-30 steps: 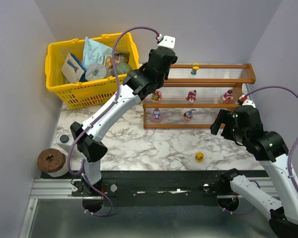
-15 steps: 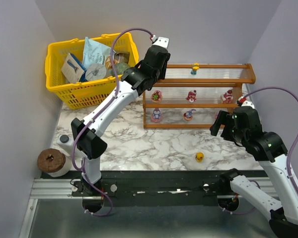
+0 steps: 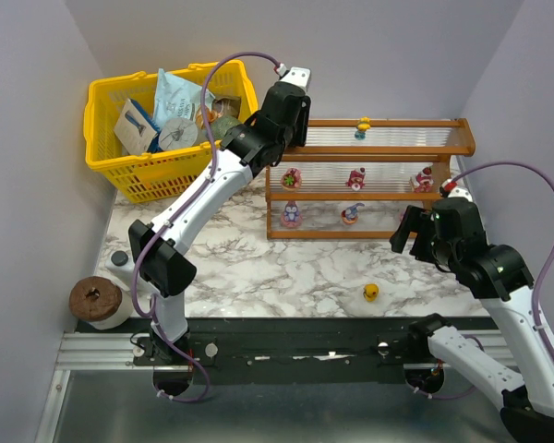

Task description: Place and organize the plastic toys onto the shelf

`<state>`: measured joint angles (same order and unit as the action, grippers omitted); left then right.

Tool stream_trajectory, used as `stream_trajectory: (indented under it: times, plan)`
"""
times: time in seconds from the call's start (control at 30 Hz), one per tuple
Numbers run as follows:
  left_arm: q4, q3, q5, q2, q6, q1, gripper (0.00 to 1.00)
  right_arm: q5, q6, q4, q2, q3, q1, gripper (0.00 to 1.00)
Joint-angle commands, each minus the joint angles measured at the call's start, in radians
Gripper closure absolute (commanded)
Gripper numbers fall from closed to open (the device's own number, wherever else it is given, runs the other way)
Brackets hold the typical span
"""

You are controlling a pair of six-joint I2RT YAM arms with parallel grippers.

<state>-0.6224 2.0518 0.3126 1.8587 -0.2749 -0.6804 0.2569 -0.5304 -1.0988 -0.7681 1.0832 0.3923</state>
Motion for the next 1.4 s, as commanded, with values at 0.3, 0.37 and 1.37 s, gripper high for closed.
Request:
stream_trajectory:
  times: [0.3,0.37,1.37]
  plan:
    - [-0.010,-0.010,-0.024,-0.042,0.013,0.005,0.59,0.012,0.004,0.034,-0.017,-0.012,-0.003,0.08]
    - [-0.008,-0.013,-0.024,-0.044,0.014,0.007,0.56,0.012,0.009,0.034,-0.022,-0.009,-0.003,0.08]
    - [0.055,0.019,0.016,-0.128,0.083,0.005,0.25,-0.027,0.010,0.040,-0.011,-0.051,-0.001,0.00]
